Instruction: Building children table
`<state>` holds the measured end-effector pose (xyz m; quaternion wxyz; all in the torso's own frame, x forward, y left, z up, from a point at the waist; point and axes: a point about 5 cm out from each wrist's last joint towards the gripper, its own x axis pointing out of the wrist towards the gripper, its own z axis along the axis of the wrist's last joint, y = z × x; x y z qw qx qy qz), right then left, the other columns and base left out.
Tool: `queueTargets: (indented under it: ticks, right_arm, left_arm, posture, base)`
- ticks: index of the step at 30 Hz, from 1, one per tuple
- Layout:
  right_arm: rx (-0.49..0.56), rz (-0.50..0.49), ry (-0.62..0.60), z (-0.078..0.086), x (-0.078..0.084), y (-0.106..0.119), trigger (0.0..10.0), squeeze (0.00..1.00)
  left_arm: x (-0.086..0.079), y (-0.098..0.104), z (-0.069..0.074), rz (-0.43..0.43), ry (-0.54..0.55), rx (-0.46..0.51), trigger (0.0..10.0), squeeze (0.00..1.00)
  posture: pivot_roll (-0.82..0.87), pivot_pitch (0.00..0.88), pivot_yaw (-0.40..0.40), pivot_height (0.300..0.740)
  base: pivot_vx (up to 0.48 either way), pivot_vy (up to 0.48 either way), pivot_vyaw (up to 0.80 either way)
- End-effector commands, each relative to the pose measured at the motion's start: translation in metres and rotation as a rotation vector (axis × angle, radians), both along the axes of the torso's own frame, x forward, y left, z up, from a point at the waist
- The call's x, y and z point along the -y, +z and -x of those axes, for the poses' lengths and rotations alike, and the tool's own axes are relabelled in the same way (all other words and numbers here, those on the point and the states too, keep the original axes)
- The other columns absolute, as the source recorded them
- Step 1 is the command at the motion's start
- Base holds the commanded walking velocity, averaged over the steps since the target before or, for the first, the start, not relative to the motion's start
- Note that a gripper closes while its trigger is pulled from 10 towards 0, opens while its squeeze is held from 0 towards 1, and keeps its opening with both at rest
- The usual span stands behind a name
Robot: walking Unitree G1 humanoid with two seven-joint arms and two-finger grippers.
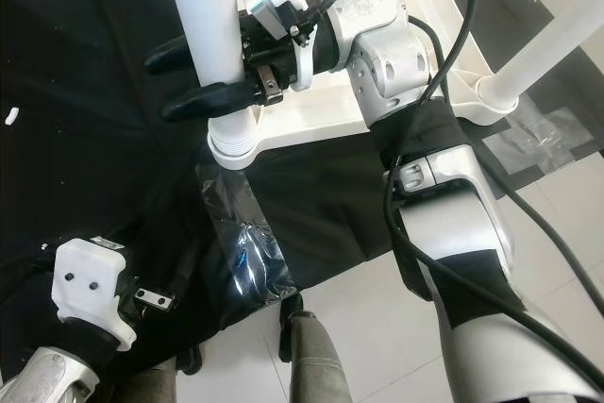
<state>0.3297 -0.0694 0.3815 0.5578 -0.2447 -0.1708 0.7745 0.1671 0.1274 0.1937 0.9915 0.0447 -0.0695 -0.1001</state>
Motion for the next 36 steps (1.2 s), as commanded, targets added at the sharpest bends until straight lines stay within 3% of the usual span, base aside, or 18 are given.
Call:
queueTargets:
  ticks: [1, 5, 6, 8, 10, 17, 22, 31, 36]
  right_arm:
    - [-0.082, 0.07, -0.057, -0.01, 0.008, -0.024, 10.0, 0.0]
    - [-0.115, 0.044, -0.048, -0.012, 0.008, -0.025, 10.0, 0.0]
    - [-0.163, -0.011, -0.044, -0.015, 0.009, -0.024, 10.0, 0.0]
    - [-0.163, -0.011, -0.044, -0.015, 0.009, -0.024, 10.0, 0.0]
    - [-0.22, -0.08, -0.036, -0.017, 0.011, -0.023, 10.0, 0.0]
    - [-0.257, -0.11, -0.03, -0.019, 0.011, -0.023, 10.0, 0.0]
    - [-0.24, -0.023, -0.02, -0.015, 0.009, -0.032, 10.0, 0.0]
    - [-0.221, 0.014, -0.01, -0.011, 0.009, -0.027, 10.0, 0.0]
    - [-0.11, 0.141, -0.042, -0.011, 0.009, -0.03, 10.0, 0.0]
  left_arm:
    - [-0.001, 0.001, 0.004, 0.017, 0.012, 0.002, 10.0, 0.0]
    - [0.0, 0.001, 0.004, 0.019, 0.015, 0.006, 10.0, 0.0]
    - [0.0, 0.002, 0.004, 0.019, 0.018, 0.009, 10.0, 0.0]
    - [0.0, 0.002, 0.004, 0.019, 0.018, 0.009, 10.0, 0.0]
    - [0.0, 0.002, 0.004, 0.019, 0.02, 0.01, 10.0, 0.0]
    - [-0.001, 0.002, 0.005, 0.017, 0.02, 0.01, 10.0, 0.0]
    - [0.0, 0.001, 0.005, 0.014, 0.015, 0.008, 10.0, 0.0]
    - [0.0, 0.001, 0.004, 0.011, 0.013, 0.007, 10.0, 0.0]
    - [0.001, 0.001, 0.003, 0.009, 0.01, 0.008, 10.0, 0.0]
  posture:
    - [-0.01, 0.545, -0.11, 0.74]
    - [-0.01, 0.546, -0.111, 0.74]
    - [-0.01, 0.548, -0.111, 0.74]
    - [-0.01, 0.548, -0.111, 0.74]
    - [-0.01, 0.55, -0.111, 0.74]
    - [0.0, 0.557, -0.103, 0.74]
    - [-0.01, 0.56, -0.103, 0.74]
    - [-0.01, 0.561, -0.107, 0.74]
    - [-0.01, 0.56, -0.106, 0.74]
  base:
    - [0.0, 0.0, 0.0]
    - [0.0, 0.0, 0.0]
    - [0.0, 0.0, 0.0]
    - [0.0, 0.0, 0.0]
    - [0.0, 0.0, 0.0]
    - [0.0, 0.0, 0.0]
    - [0.0, 0.0, 0.0]
    - [0.0, 0.0, 0.0]
    - [0.0, 0.0, 0.0]
